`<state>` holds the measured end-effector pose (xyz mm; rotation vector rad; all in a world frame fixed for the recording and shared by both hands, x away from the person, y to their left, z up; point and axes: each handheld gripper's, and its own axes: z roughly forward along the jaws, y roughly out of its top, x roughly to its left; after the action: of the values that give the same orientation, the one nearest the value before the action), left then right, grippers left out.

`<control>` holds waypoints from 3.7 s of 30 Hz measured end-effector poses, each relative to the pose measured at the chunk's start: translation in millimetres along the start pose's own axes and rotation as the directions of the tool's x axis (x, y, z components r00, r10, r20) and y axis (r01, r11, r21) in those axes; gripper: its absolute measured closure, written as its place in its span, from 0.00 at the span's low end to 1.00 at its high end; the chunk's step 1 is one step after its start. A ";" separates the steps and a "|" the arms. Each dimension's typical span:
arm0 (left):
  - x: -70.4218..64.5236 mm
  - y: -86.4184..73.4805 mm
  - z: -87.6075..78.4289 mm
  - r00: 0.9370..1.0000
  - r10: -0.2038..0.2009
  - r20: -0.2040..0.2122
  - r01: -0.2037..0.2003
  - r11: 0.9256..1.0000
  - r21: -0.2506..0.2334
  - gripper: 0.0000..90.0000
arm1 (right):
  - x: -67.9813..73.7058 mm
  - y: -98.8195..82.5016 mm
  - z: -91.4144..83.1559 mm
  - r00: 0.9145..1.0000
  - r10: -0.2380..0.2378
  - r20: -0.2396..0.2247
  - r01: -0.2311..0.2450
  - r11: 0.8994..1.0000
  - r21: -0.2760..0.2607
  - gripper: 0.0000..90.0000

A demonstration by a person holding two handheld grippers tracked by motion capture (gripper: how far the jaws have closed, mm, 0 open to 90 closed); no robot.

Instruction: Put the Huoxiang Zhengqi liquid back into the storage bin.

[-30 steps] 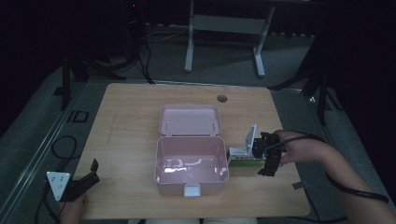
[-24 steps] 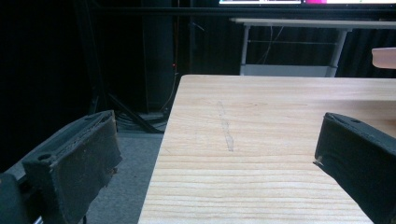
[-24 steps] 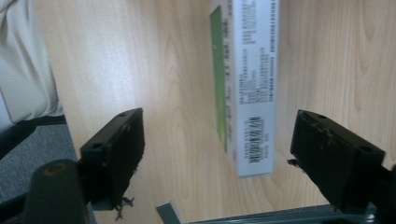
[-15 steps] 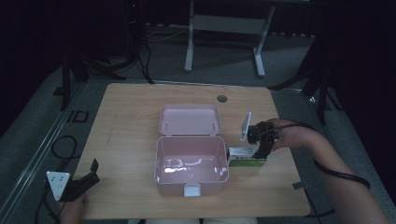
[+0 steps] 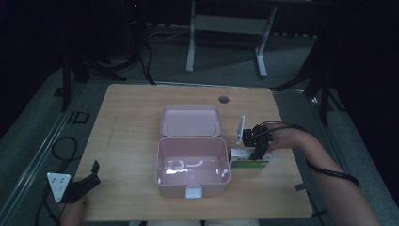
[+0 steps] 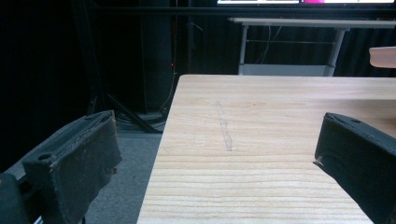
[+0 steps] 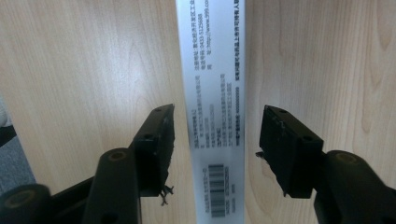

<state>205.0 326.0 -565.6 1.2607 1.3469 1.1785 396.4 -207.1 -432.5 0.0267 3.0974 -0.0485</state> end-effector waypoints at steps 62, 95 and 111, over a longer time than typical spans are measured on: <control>-1.0 0.0 0.1 1.000 0.006 0.001 -0.006 1.000 0.001 0.00 | 14.1 -1.9 -49.1 0.995 0.047 -0.086 -0.041 0.997 0.062 0.69; -0.9 0.1 0.3 1.000 0.003 0.000 -0.003 1.000 0.001 0.00 | 30.4 -2.7 -136.2 0.991 0.108 -0.074 -0.104 0.993 0.053 0.69; -1.2 0.0 -0.1 1.000 0.006 0.000 -0.006 1.000 -0.001 0.00 | 32.6 31.3 -139.2 0.994 0.071 -0.077 -0.067 0.996 0.052 0.69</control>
<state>204.9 324.8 -565.6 1.2656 1.3432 1.1831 358.4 -170.9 -295.9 0.1411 3.1705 -0.1250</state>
